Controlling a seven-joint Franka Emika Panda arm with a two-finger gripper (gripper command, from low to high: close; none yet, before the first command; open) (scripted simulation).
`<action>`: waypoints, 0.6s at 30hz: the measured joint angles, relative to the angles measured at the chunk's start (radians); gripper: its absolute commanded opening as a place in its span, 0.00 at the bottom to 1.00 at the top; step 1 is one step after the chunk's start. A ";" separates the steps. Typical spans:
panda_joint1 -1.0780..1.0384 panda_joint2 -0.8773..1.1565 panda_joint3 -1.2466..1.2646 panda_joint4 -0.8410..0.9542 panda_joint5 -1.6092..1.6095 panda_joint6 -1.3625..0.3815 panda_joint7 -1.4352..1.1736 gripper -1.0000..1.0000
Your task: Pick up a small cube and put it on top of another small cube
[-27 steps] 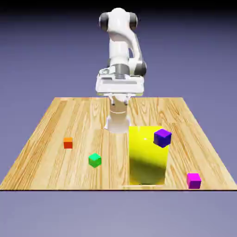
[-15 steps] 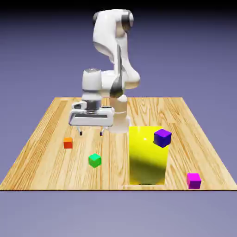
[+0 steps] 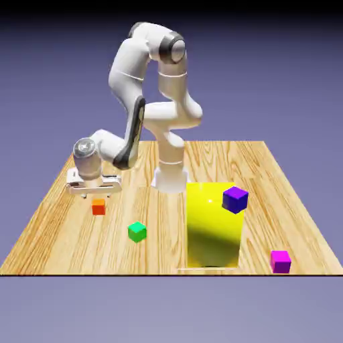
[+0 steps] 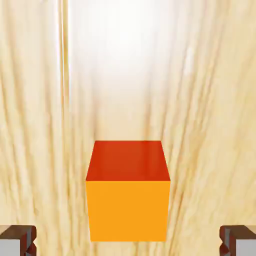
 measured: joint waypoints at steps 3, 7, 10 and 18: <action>-0.090 0.109 0.093 -0.005 0.070 0.109 -0.045 0.50; -0.063 0.076 0.065 -0.003 0.049 0.076 -0.031 0.00; 0.027 -0.033 -0.028 0.001 -0.020 -0.034 0.013 0.00; 0.305 -0.231 0.058 0.011 -0.269 -0.165 -0.011 0.00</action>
